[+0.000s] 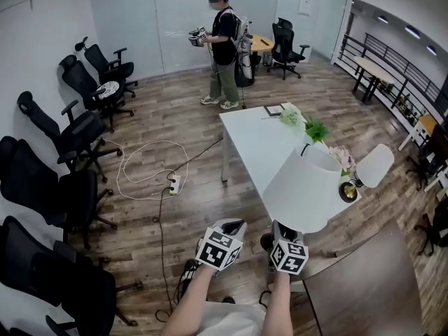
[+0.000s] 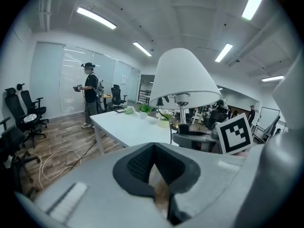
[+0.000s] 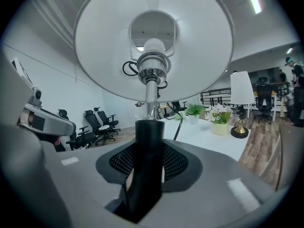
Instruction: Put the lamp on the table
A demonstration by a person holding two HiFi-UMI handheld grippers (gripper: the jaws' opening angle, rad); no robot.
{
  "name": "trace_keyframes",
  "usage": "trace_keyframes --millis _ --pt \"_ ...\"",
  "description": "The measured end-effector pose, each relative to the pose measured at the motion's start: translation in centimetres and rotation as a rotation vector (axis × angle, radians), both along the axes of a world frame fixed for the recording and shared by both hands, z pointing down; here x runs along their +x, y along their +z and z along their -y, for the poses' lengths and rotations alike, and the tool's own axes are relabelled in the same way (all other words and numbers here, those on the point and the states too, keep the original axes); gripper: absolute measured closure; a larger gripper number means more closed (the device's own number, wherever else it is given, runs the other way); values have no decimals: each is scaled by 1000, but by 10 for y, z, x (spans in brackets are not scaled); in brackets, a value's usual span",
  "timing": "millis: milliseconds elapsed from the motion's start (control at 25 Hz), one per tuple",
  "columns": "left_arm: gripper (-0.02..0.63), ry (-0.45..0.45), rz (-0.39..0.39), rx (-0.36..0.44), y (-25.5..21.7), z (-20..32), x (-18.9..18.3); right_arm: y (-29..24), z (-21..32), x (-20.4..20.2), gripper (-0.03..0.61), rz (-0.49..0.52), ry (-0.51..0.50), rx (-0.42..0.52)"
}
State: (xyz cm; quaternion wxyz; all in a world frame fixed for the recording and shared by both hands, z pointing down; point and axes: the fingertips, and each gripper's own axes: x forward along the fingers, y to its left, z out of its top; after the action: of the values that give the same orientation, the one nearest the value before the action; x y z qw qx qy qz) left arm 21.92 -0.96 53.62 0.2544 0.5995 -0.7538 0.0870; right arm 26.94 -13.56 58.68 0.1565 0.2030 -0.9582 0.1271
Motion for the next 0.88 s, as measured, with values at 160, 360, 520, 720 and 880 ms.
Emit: trace_keyframes --millis 160,360,520,720,880 --pt "614 0 18 -5 -10 -4 -50 -2 11 -36 411 5 26 6" --pt "614 7 17 3 -20 -5 -108 -5 17 -78 411 6 72 -1" --pt "614 50 12 5 -21 2 -138 -10 24 -109 411 2 112 16" --pt "614 82 -1 -9 -11 -5 -180 -6 25 -135 411 14 187 5" --pt "614 103 -11 -7 -6 -9 -212 0 26 -149 410 15 250 -12"
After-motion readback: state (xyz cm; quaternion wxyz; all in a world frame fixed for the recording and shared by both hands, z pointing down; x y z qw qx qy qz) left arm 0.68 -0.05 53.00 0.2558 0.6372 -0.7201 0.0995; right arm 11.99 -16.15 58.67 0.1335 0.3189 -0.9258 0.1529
